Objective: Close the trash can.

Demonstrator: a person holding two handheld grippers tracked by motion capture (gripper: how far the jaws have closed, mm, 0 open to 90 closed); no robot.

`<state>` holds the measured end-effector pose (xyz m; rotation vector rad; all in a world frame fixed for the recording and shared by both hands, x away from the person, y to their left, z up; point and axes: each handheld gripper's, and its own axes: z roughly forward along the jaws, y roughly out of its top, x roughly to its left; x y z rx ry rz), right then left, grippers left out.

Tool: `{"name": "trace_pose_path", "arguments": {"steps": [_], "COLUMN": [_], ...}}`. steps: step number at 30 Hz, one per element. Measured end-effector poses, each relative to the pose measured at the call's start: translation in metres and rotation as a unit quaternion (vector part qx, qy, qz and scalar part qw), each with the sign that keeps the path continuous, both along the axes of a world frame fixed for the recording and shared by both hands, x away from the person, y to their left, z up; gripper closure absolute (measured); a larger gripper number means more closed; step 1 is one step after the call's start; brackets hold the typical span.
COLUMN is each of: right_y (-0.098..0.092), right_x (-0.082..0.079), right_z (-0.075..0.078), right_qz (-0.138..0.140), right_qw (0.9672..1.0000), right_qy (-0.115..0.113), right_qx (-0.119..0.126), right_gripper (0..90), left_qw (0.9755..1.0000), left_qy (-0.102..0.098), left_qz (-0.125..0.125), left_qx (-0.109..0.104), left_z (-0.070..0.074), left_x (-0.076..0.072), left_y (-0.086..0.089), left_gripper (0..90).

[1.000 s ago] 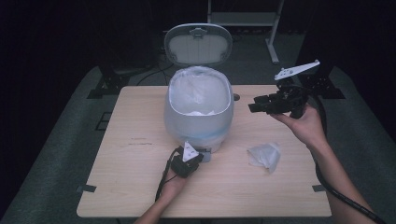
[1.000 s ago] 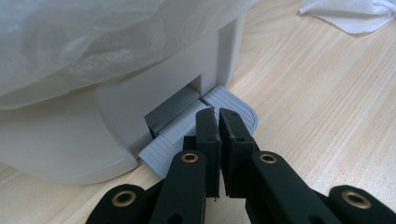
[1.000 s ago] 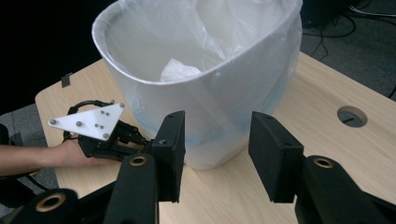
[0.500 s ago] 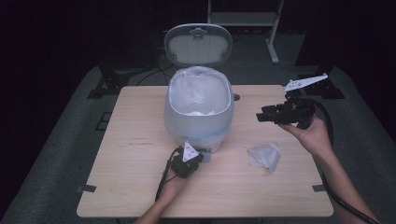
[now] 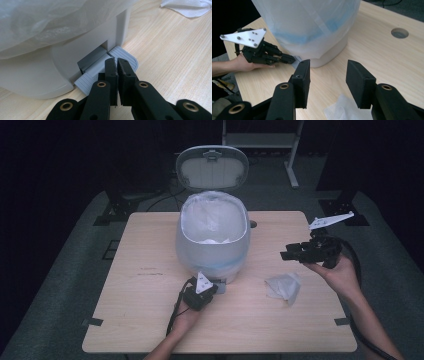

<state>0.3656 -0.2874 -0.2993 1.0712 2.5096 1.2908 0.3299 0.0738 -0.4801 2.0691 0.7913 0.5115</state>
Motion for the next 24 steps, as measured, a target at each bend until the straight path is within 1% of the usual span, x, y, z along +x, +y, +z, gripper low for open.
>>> {"name": "trace_pose_path", "arguments": {"steps": [7, 14, 15, 20, 24], "right_y": [-0.005, -0.008, -0.008, -0.013, -0.016], "right_x": [-0.001, -0.002, -0.002, -0.003, -0.004], "right_z": [-0.016, -0.031, -0.033, -0.048, -0.059], "right_qz": [-0.005, -0.008, -0.008, -0.009, -0.015], "right_qw": [0.9999, 0.9997, 0.9997, 0.9994, 0.9993], "right_qy": [0.012, 0.021, 0.023, 0.032, 0.035], "right_qx": [-0.005, -0.007, -0.006, -0.001, 0.003], "right_gripper": [53.5, 53.5, 53.4, 53.2, 53.4], "left_qw": [1.0, 1.0, 1.0, 1.0, 1.0], "left_qy": [0.0, 0.001, 0.001, 0.0, -0.003], "left_qz": [0.001, 0.0, 0.0, 0.002, 0.002], "left_qx": [-0.001, 0.004, 0.0, 0.0, 0.002], "left_z": [0.0, 0.0, 0.0, 0.0, 0.0], "left_x": [0.0, 0.0, 0.0, -0.001, -0.001], "left_y": [0.0, 0.001, 0.0, 0.0, 0.0], "left_gripper": [87.1, 87.1, 87.1, 87.0, 87.0]}}
